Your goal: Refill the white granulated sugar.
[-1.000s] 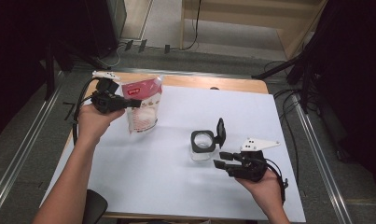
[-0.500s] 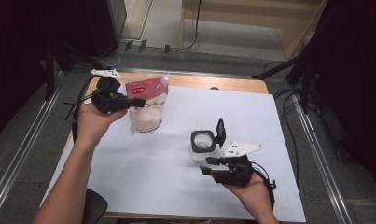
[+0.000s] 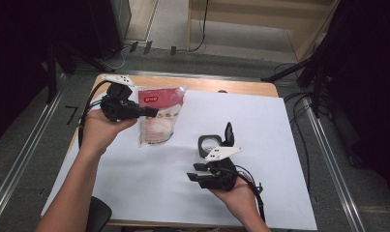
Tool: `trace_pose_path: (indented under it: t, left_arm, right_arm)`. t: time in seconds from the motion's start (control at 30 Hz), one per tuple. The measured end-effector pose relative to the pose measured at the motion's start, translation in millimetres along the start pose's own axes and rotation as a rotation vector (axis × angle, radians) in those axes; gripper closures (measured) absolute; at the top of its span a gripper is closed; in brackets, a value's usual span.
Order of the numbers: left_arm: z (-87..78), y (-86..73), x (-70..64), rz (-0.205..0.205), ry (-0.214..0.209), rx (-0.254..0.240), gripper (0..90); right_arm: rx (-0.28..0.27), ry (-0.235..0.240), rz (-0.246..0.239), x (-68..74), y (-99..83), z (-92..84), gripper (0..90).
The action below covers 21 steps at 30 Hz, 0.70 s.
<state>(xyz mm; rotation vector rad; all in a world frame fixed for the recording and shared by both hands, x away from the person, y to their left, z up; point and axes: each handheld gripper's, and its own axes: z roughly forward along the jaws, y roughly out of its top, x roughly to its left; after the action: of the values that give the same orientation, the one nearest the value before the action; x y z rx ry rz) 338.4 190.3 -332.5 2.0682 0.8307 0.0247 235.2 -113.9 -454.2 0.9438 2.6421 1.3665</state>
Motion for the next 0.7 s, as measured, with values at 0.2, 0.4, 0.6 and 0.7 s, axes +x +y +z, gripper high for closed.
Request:
trace_pose_path:
  t: [0.2,0.4,0.6,0.7]
  left_arm:
    - [-0.3,-0.1,-4.4,0.014,-0.013,0.003,90.0]
    - [0.5,-1.2,-7.2,0.031,-0.012,0.025,90.0]
    - [-2.5,-3.1,-8.0,0.030,-0.030,0.030,90.0]
    - [-6.0,-4.1,-9.1,0.026,-0.037,0.024,90.0]
  right_arm:
    - [-0.014,-0.005,-0.009,-1.1,9.1,13.8,58.5]
    - [-0.020,-0.002,0.022,3.7,18.5,34.8,59.1]
    - [-0.029,0.008,0.023,8.4,28.0,54.0,58.2]
    - [-0.032,0.003,0.022,8.9,30.9,62.0,56.6]
